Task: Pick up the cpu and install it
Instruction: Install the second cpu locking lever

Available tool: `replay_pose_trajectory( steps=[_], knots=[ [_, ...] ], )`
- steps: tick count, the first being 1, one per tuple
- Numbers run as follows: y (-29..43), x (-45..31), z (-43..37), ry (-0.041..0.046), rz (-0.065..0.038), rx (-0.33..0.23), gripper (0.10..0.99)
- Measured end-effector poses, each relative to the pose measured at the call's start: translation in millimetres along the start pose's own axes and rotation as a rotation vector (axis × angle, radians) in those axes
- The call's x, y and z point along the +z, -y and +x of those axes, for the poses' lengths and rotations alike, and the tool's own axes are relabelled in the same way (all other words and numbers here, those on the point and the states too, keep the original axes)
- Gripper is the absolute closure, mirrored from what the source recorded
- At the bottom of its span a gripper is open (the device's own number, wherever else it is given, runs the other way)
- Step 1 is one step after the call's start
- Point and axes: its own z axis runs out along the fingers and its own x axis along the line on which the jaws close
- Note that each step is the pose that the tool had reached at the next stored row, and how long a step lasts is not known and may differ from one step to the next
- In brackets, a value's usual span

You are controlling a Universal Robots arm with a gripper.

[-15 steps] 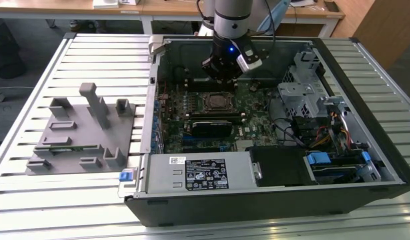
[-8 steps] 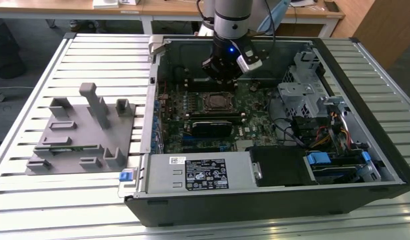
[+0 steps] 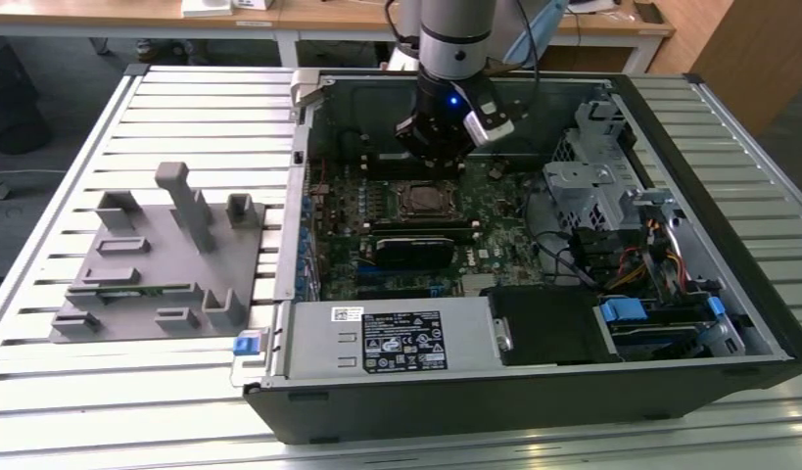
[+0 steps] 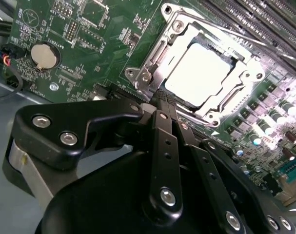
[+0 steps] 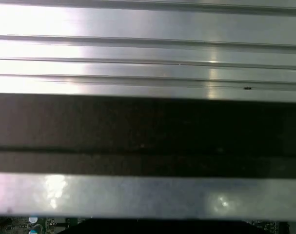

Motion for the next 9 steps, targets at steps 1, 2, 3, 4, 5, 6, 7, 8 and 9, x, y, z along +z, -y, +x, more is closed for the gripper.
replay_pose_trajectory(
  steps=[1,2,3,4,5,6,7,8,9],
  knots=[
    [0.9,0.0,0.0,0.0,0.0,0.0,0.98],
    [1.8,0.0,0.0,0.0001,0.0,0.0,0.98],
    [2.8,0.0,0.0,0.0001,0.0,0.0,0.98],
    [3.8,0.0,0.0,0.0,0.0,0.0,0.98],
    [4.7,0.0,0.0,0.0001,0.0,0.0,0.98],
    [5.8,-0.1,0.0,0.0,0.0,0.0,0.98],
    [7.1,-0.1,0.0,0.0,0.0,0.0,0.98],
    [8.2,-0.1,0.0,0.0,0.0,0.0,0.98],
    [8.9,-0.1,0.0,0.0001,0.0,0.0,0.98]
  ],
)
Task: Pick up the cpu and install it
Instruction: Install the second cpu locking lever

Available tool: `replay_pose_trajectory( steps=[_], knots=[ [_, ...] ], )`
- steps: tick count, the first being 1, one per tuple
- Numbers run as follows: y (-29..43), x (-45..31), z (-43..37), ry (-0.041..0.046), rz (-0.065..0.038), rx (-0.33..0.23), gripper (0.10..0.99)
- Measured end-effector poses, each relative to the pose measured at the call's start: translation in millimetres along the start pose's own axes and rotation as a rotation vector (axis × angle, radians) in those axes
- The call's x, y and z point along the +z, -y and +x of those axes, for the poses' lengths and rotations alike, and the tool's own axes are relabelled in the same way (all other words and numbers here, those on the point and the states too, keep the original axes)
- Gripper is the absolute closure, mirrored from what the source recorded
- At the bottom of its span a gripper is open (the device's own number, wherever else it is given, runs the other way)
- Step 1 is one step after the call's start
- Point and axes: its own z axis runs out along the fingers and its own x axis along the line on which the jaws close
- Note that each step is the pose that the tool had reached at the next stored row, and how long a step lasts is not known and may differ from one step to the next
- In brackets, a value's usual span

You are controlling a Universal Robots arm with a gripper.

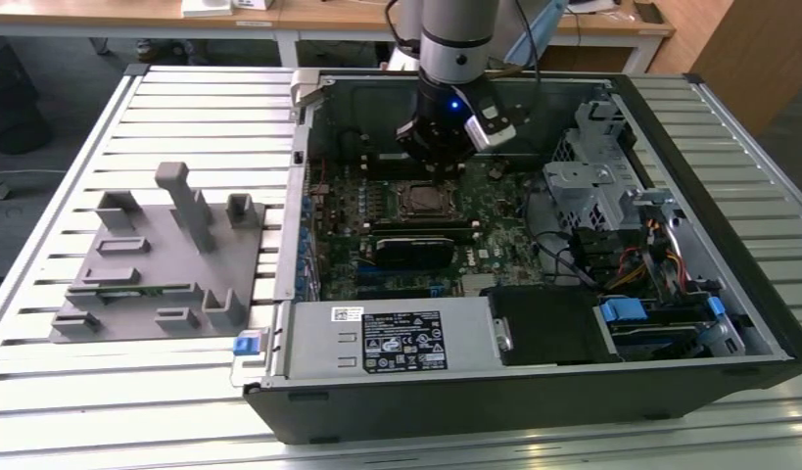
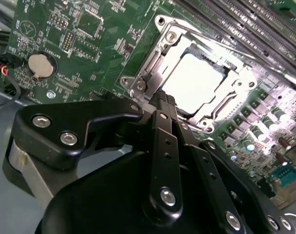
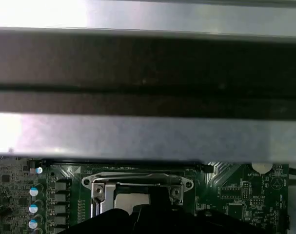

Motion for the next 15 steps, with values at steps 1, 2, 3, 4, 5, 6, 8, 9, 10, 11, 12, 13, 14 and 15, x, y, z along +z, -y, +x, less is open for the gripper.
replay_pose_trajectory(
  steps=[1,2,3,4,5,6,8,9,10,11,12,13,14,15],
  knots=[
    [0.4,-0.2,0.0,0.0,0.0,0.0,0.98],
    [0.7,-1.1,0.0,-0.0001,0.0,0.0,0.98],
    [0.8,-2.9,0.0,0.0,0.0,0.0,0.98],
    [0.8,-6.2,-0.1,0.0001,0.0,0.0,0.98],
    [0.8,-10.4,-0.2,0.0,0.0,0.0,0.98],
    [0.7,-14.5,-0.3,0.0001,0.0,0.0,0.98],
    [0.7,-21.6,-0.5,0.0,0.0,0.0,0.98],
    [0.8,-23.3,-0.6,-0.0001,0.0,0.0,0.98],
    [1.3,-23.4,-0.6,0.0,-0.001,0.0,0.98],
    [2.2,-23.4,-0.6,0.0,-0.001,0.0,0.98],
    [3.7,-23.4,-0.6,0.0,0.0,0.0,0.98],
    [5.9,-23.5,-0.6,-0.0001,0.0,0.0,0.98],
    [8.0,-23.5,-0.5,-0.0001,0.0,0.0,0.98],
    [10.4,-23.5,-0.5,0.0,0.0,0.0,0.98]
  ],
)
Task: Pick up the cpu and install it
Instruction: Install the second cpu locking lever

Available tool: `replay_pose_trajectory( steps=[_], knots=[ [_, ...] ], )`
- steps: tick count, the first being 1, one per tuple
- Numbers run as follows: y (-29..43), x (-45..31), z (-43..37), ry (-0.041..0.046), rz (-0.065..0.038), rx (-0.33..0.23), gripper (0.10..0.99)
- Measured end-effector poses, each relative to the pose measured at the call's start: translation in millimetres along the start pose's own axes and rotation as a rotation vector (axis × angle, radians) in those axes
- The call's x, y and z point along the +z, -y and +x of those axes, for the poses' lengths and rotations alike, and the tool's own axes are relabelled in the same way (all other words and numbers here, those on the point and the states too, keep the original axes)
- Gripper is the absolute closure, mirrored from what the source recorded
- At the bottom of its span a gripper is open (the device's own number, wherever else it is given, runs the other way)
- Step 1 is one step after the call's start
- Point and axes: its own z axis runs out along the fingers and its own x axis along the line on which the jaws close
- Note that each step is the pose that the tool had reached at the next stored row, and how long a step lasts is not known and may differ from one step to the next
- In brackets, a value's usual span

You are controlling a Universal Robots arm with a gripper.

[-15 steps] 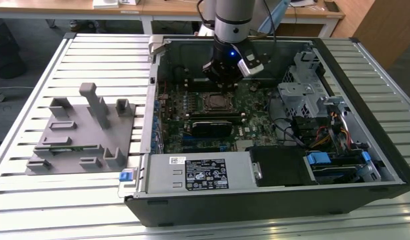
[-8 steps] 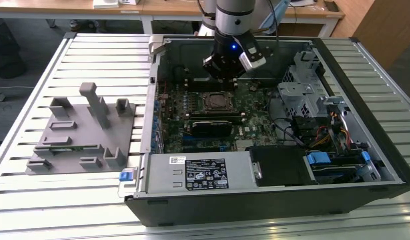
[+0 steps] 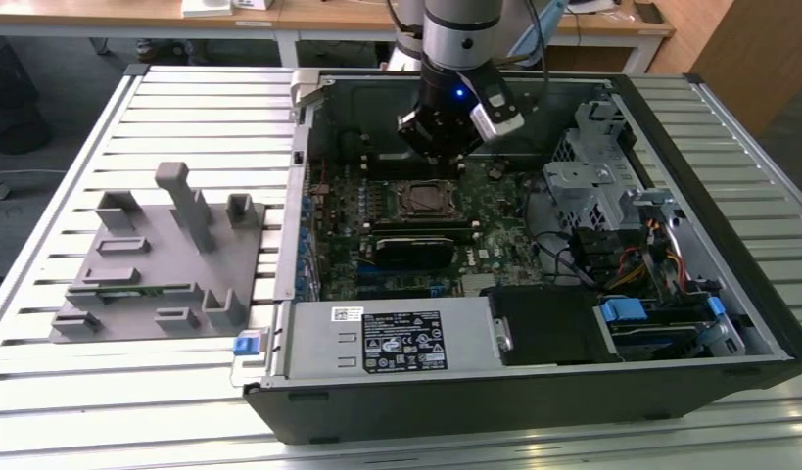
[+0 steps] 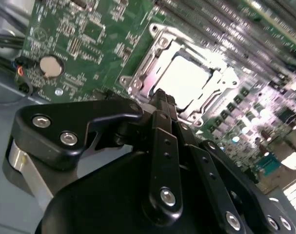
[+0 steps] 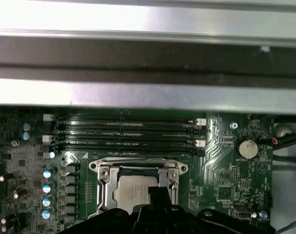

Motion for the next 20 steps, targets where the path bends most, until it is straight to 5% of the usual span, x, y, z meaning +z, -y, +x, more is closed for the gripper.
replay_pose_trajectory(
  steps=[7,14,20],
  knots=[
    [13.2,-1.5,0.0,-0.0001,0.0,0.0,0.98],
    [14.5,-18.7,-0.1,-0.0001,0.0,0.0,0.98],
    [25.6,-20.6,0.0,-0.0029,0.0,0.001,0.98]
  ],
)
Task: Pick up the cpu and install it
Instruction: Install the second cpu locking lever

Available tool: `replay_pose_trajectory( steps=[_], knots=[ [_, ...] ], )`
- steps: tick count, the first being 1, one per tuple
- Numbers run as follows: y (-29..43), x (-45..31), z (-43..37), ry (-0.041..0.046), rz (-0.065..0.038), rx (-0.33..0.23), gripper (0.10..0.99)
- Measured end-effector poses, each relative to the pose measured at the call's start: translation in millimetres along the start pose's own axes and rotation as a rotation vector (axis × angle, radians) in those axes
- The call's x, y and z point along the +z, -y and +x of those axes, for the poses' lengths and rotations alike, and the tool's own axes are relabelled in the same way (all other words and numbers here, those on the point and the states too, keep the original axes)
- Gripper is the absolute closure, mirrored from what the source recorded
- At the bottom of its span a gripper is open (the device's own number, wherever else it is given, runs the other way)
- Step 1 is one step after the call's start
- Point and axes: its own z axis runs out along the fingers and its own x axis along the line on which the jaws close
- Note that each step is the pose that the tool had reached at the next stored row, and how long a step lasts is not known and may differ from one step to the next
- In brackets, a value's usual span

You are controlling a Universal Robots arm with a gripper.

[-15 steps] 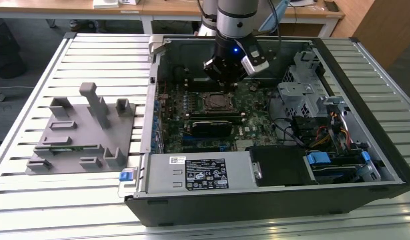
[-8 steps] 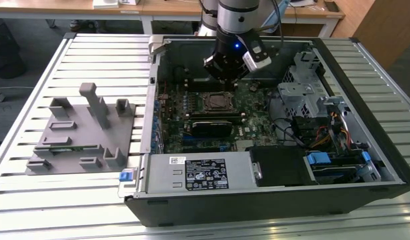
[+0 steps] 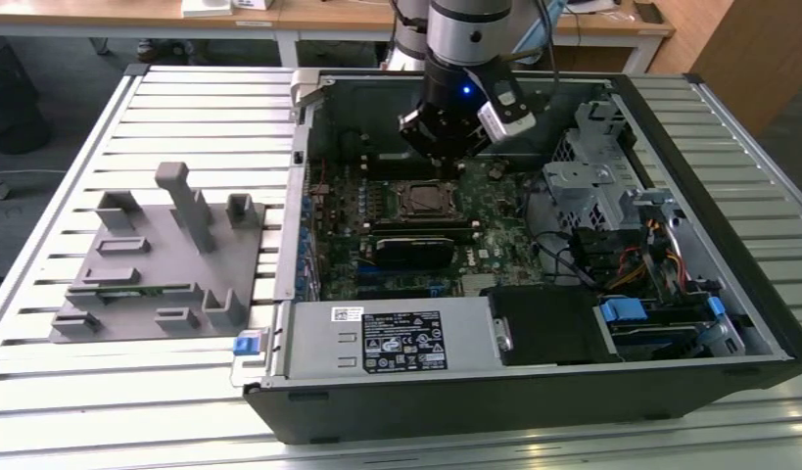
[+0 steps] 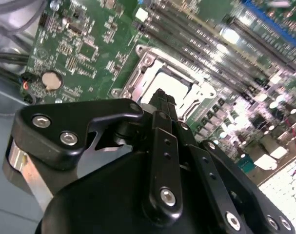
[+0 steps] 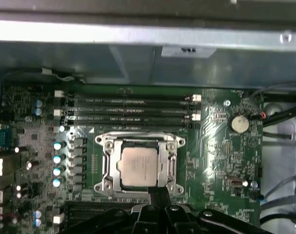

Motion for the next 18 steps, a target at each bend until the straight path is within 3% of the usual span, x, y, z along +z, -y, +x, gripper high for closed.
replay_pose_trajectory(
  steps=[7,10,12,13,18],
  knots=[
    [18.2,-0.2,0.1,-0.001,0.0,0.0,0.98],
    [20.7,0.3,0.4,-0.001,0.0,0.0,0.98],
    [21.6,0.4,5.5,-0.0009,0.0,0.0,0.98],
    [23.3,2.9,12.4,-0.001,0.0,0.0,0.98],
    [24.1,11.8,15.4,-0.0037,0.0,0.0,0.98]
  ],
)
